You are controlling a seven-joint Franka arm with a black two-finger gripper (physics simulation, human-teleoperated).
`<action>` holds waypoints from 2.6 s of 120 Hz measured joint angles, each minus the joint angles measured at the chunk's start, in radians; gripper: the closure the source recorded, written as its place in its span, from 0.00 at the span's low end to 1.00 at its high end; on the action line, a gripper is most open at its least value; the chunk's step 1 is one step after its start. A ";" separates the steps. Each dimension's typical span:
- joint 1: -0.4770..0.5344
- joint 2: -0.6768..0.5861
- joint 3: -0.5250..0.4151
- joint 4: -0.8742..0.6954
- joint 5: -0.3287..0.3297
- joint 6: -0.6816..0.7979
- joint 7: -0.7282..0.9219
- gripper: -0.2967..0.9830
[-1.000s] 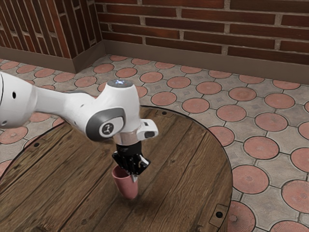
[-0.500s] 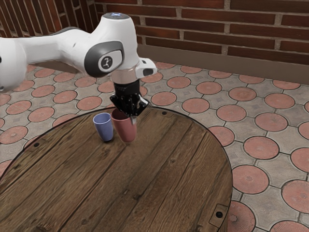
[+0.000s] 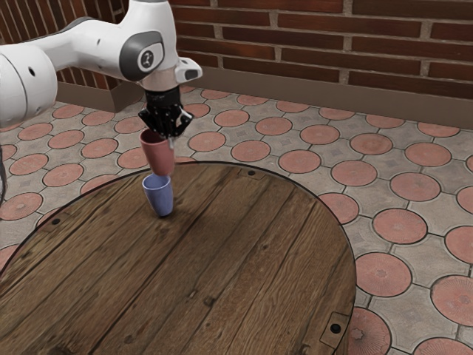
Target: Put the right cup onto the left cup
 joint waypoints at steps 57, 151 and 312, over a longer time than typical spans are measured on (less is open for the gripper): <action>0.090 0.156 0.006 0.157 -0.005 0.043 0.071 0.85; 0.112 0.097 0.012 -0.015 -0.047 0.188 0.142 0.85; 0.112 0.047 0.015 -0.071 -0.121 0.239 0.168 0.38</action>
